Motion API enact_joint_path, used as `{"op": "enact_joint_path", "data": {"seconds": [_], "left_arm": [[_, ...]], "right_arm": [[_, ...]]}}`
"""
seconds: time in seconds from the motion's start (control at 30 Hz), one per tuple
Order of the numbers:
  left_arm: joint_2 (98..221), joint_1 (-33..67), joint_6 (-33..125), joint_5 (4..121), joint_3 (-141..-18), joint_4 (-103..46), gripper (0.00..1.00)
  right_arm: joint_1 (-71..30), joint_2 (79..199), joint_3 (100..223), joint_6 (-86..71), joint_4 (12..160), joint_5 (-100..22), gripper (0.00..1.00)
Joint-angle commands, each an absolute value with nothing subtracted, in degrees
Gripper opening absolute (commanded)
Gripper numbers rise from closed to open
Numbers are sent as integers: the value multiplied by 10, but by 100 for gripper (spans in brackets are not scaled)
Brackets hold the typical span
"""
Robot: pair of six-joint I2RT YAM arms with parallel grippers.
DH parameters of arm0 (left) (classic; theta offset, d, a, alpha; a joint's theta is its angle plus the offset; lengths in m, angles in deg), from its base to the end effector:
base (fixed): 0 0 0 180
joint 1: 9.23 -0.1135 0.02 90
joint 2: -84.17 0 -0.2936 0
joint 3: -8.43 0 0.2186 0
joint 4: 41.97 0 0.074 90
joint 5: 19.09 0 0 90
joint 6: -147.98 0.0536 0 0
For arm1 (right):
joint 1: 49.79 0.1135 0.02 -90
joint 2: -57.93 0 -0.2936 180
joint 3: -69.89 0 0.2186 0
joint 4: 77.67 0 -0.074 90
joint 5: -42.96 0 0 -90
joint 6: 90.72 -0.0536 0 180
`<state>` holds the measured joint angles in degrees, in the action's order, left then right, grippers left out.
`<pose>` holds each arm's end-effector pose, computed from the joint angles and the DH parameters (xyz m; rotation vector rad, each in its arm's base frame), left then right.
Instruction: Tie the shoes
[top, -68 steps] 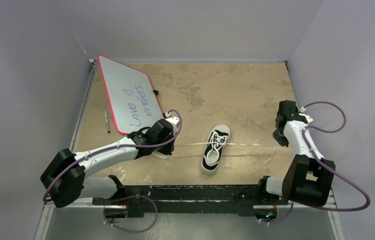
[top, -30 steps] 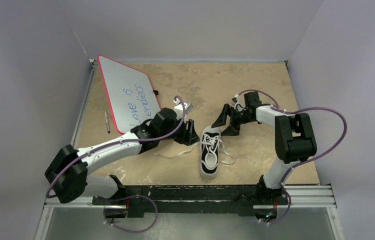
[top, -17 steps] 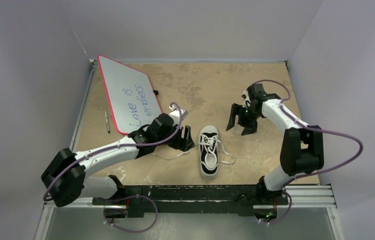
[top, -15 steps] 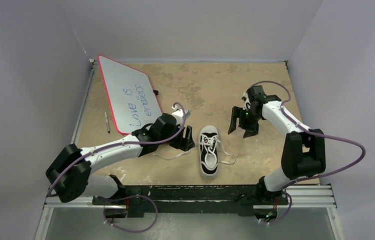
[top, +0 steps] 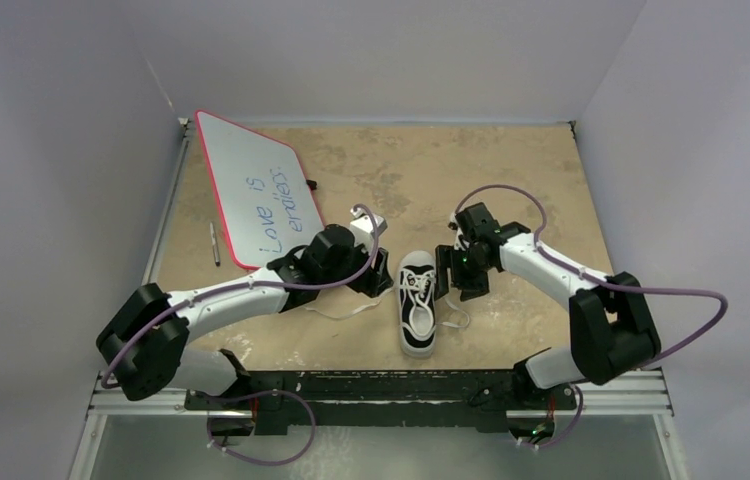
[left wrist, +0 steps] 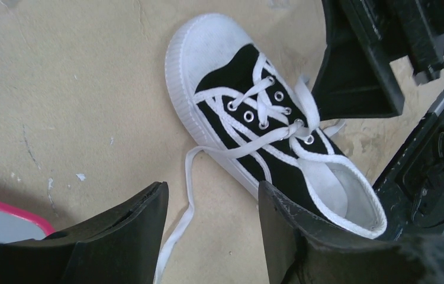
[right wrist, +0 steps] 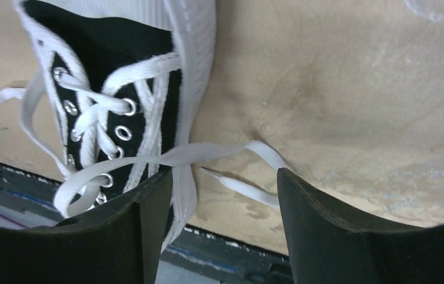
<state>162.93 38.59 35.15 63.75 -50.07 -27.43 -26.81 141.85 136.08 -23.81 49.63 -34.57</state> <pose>0.1779 -0.2063 0.2532 0.5701 2.2256 -0.8113 0.2159 0.1041 0.2198 -0.0514 2.8732 0.4828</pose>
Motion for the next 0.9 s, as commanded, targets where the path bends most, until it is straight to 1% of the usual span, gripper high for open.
{"op": "enact_joint_path", "data": {"seconds": [0.0, 0.03, 0.07, 0.23, 0.3, 0.37, 0.4, 0.43, 0.5, 0.53, 0.57, 0.77, 0.87], "left_arm": [[1614, 389, 356, 680, -490, -315, 55], [1620, 389, 348, 697, -488, -311, 53], [1623, 389, 341, 706, -485, -310, 52], [1640, 405, 327, 746, -486, -297, 52], [1652, 418, 321, 765, -486, -293, 52], [1662, 430, 316, 777, -477, -299, 52], [1670, 436, 312, 781, -475, -298, 52], [1679, 441, 308, 783, -473, -297, 53], [1695, 447, 300, 777, -467, -303, 54], [1702, 448, 298, 772, -463, -311, 55], [1709, 448, 297, 773, -461, -314, 55], [1751, 460, 308, 824, -489, -286, 55], [1762, 470, 298, 857, -501, -263, 51]], "right_arm": [[-248, 1372, 1315, -258, 664, -350, 57], [-241, 1364, 1299, -258, 694, -353, 53], [-236, 1358, 1284, -263, 712, -364, 52], [-228, 1364, 1263, -267, 704, -437, 56], [-227, 1368, 1259, -262, 713, -446, 56], [-227, 1368, 1250, -257, 731, -441, 52], [-227, 1368, 1245, -256, 741, -435, 48], [-227, 1368, 1243, -249, 749, -424, 38], [-227, 1373, 1247, -247, 750, -410, 15], [-227, 1373, 1247, -249, 749, -405, 6], [-227, 1372, 1246, -253, 747, -404, 1], [-227, 1340, 1234, -266, 753, -398, 0], [-227, 1333, 1236, -272, 740, -405, 0]]}}
